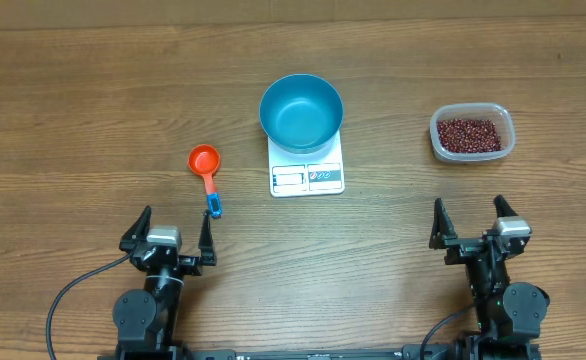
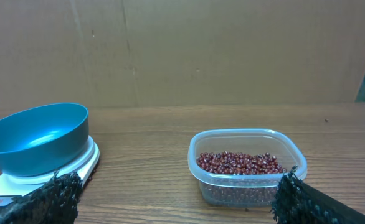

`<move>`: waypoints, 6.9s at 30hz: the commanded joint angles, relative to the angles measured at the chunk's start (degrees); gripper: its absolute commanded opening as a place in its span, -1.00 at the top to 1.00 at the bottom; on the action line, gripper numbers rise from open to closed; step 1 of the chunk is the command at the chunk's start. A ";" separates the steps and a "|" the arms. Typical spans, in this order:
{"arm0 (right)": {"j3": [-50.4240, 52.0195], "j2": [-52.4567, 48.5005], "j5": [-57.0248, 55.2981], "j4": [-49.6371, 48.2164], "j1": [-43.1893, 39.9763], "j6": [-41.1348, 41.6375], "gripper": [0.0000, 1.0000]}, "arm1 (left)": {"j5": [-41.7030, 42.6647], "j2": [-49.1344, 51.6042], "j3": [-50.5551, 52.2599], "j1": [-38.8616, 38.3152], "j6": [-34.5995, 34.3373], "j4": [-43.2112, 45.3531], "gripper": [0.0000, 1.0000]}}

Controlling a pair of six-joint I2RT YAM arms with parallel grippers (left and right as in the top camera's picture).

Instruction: Scoop item into bowl and weigh 150g on scale

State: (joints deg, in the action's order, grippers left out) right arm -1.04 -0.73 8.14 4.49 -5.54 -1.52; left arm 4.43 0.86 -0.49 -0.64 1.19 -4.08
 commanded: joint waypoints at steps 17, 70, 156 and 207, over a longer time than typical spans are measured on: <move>0.59 0.57 0.26 -0.37 0.28 -0.24 -1.00 | -0.37 -0.50 0.22 0.42 -0.98 -0.15 -0.99; 0.59 0.57 0.26 -0.37 0.28 -0.24 -1.00 | -2.08 -0.50 -0.90 0.42 -3.58 -1.14 -0.99; 0.59 0.57 0.26 -0.37 0.28 -0.24 -1.00 | 2.47 109.20 -84.41 5.44 3.96 -49.86 -0.99; 0.59 0.57 0.26 -0.37 0.28 -0.24 -1.00 | -0.52 116.04 -83.32 4.85 3.54 -45.31 -0.99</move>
State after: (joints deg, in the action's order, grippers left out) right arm -1.04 -0.62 8.19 4.34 -5.54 -1.52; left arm 4.43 115.96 -83.53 5.17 3.62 -49.67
